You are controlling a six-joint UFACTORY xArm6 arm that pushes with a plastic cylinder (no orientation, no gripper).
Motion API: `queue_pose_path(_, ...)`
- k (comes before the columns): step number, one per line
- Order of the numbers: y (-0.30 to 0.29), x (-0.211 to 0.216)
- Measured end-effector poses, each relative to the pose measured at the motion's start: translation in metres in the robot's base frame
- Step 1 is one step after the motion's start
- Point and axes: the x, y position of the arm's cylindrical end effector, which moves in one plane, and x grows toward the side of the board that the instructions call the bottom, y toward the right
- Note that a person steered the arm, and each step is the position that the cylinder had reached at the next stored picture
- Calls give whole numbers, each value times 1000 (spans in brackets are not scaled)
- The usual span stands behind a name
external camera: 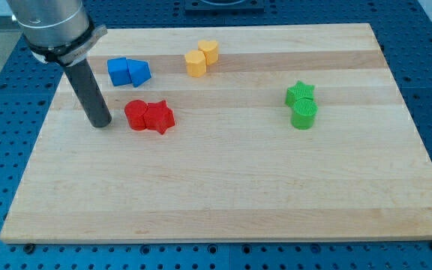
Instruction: Place the red blocks at the center of the board
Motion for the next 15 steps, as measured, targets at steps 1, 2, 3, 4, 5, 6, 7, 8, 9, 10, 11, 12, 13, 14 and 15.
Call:
queue_pose_path(1,18,6)
queue_pose_path(2,24,0)
queue_pose_path(3,13,-22)
queue_pose_path(4,22,-48)
queue_pose_path(5,35,-45)
queue_pose_path(6,26,-32)
queue_pose_path(7,15,-31)
queue_pose_path(8,-1,-31)
queue_pose_path(9,-13,-23)
queue_pose_path(10,-13,-16)
queue_pose_path(11,0,-14)
queue_pose_path(12,34,-14)
queue_pose_path(13,62,-13)
queue_pose_path(14,93,-12)
queue_pose_path(15,131,-12)
